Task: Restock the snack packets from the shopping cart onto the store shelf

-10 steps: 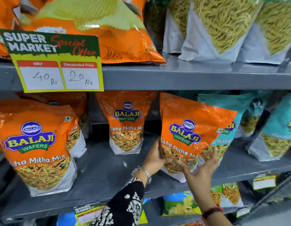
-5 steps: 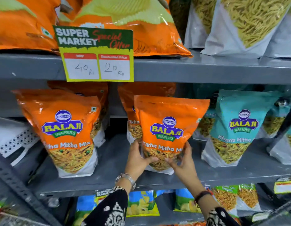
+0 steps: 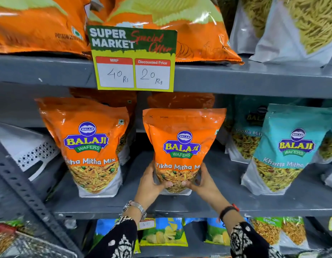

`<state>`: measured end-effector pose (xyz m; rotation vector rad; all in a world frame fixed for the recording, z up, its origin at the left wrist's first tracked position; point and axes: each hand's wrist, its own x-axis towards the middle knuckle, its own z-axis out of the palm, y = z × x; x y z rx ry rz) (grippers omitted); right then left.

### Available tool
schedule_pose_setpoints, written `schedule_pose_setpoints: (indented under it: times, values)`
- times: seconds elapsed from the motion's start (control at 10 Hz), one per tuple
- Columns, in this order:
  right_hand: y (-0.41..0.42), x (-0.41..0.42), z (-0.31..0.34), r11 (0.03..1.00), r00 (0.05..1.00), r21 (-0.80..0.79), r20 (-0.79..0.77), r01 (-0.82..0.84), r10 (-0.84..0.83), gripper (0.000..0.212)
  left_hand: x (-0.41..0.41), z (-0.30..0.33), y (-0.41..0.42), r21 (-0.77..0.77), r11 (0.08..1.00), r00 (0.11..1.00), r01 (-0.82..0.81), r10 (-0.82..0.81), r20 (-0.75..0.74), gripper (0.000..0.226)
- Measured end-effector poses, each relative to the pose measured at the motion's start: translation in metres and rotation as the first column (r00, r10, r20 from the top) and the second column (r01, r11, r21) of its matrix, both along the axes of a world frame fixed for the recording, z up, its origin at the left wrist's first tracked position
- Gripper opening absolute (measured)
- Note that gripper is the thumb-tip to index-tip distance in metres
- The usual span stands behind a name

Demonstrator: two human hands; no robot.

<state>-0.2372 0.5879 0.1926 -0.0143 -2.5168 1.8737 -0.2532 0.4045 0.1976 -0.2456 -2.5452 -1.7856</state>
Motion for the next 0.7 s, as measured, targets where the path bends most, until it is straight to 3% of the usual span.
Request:
schedule_pose_setpoints:
  times: [0.5, 0.7]
  values:
    - [-0.007, 0.002, -0.001, 0.998, 0.998, 0.046, -0.047, 0.031, -0.029, 0.076, 0.012, 0.003, 0.002, 0.024, 0.999, 1.000, -0.026, 0.026, -0.003, 0.085]
    - [-0.016, 0.015, 0.011, 0.996, 0.994, 0.068, -0.098, 0.064, -0.058, 0.091, 0.022, 0.013, 0.003, 0.050, 0.989, 0.989, -0.141, 0.143, -0.038, 0.087]
